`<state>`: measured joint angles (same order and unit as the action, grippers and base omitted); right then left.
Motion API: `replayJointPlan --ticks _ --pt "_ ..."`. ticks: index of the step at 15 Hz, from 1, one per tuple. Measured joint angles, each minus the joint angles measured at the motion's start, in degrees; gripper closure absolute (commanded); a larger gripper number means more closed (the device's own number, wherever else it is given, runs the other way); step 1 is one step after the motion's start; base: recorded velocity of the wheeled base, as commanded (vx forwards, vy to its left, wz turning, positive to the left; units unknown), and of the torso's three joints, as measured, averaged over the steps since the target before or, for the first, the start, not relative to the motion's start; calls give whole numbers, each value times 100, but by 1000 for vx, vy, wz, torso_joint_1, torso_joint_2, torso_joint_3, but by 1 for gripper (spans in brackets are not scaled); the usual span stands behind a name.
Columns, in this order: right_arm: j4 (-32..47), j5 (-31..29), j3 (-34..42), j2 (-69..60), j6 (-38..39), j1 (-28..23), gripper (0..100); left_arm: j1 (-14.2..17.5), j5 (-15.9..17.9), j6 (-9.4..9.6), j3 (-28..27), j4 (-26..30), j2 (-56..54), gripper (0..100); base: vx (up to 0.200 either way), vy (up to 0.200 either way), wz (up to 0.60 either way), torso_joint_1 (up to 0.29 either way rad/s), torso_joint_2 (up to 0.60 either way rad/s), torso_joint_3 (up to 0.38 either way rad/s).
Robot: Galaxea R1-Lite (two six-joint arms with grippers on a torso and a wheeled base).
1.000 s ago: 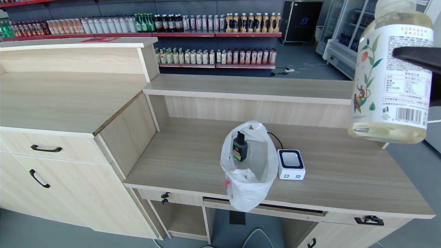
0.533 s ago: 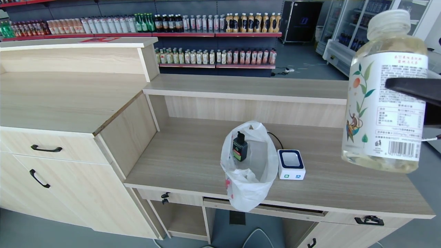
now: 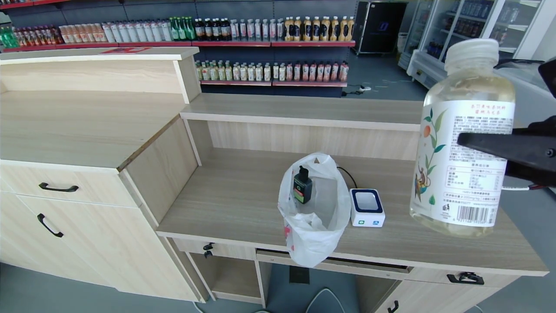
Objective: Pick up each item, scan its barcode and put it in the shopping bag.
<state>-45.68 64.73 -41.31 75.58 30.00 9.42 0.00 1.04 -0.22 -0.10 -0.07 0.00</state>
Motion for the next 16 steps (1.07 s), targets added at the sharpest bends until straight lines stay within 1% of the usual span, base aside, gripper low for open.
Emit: replayJointPlan --ticks 1,3,6,10,16 --pt "2 -197 9 24 -80 155 100 0 2 0 0 0 0 0 0 0 0 0 0 0" --pt "2 -400 5 60 -261 457 100 0 0 0 0 0 0 0 0 0 0 0 0 0" --pt "2 -449 13 88 -428 763 100 0 2 0 0 0 0 0 0 0 0 0 0 0" --pt "5 -439 63 55 -441 953 100 0 2 -2 0 0 0 0 0 0 0 0 0 0" --pt "5 -439 96 5 -450 1030 100 0 2 0 0 0 0 0 0 0 0 0 0 0"
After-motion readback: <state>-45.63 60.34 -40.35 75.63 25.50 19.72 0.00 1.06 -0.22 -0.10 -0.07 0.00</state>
